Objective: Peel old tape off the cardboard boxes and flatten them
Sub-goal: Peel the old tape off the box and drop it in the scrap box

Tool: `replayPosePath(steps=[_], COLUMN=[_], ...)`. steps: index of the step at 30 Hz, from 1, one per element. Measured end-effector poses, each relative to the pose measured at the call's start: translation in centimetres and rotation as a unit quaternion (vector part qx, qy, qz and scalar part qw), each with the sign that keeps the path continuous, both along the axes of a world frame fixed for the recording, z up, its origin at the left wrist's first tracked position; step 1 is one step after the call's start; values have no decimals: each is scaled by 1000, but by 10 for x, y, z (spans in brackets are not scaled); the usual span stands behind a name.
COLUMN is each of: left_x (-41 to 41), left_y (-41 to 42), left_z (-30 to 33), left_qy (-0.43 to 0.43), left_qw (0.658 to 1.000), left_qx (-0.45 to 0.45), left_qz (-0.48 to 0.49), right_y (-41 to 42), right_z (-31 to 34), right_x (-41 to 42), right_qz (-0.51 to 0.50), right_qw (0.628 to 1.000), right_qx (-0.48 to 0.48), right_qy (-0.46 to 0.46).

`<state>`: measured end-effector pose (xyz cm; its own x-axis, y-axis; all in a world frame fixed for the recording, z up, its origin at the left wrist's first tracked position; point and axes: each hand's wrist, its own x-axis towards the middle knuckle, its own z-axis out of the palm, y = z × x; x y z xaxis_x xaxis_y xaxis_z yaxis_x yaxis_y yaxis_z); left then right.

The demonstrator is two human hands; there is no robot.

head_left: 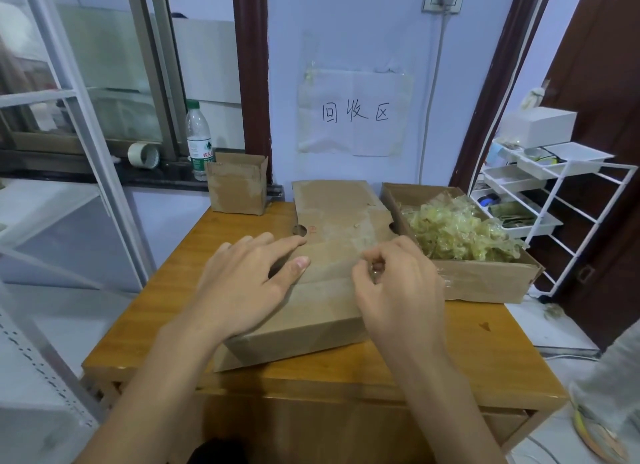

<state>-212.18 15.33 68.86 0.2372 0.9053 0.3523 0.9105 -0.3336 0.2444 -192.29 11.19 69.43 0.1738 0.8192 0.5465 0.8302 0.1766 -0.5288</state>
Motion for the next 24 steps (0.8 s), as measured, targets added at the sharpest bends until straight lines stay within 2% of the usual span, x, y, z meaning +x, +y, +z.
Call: replayPosePath(steps=[4,8,12,15,18,22,24], left_x=[-1,-1,0,2,2,5,6], left_y=[-3,-6,-6,-6,-6,-7,-8], left_z=[-1,0,0,1,3,7,9], left_qy=[-4,-6,-7,13,36,59,61], left_qw=[1000,1000,1000,1000,999,998,998], left_qx=[-3,-14,-20,-12,1,16,22], left_qz=[-4,-14,-19,-18,-6,-10,-13], right_y=[6,1,-1,6,11,13,13], right_z=[3,0,1,8,19,40,45], right_x=[9,19,25,25,24,19,21], right_qz=[23,73,98,66,67,26,28], right_qw=[996,970,962,983,989,968,952], right_qx=[-29,-74,-102,-96,-127,-144,-126], right_qy=[86,222,235,140,31,-206,-279])
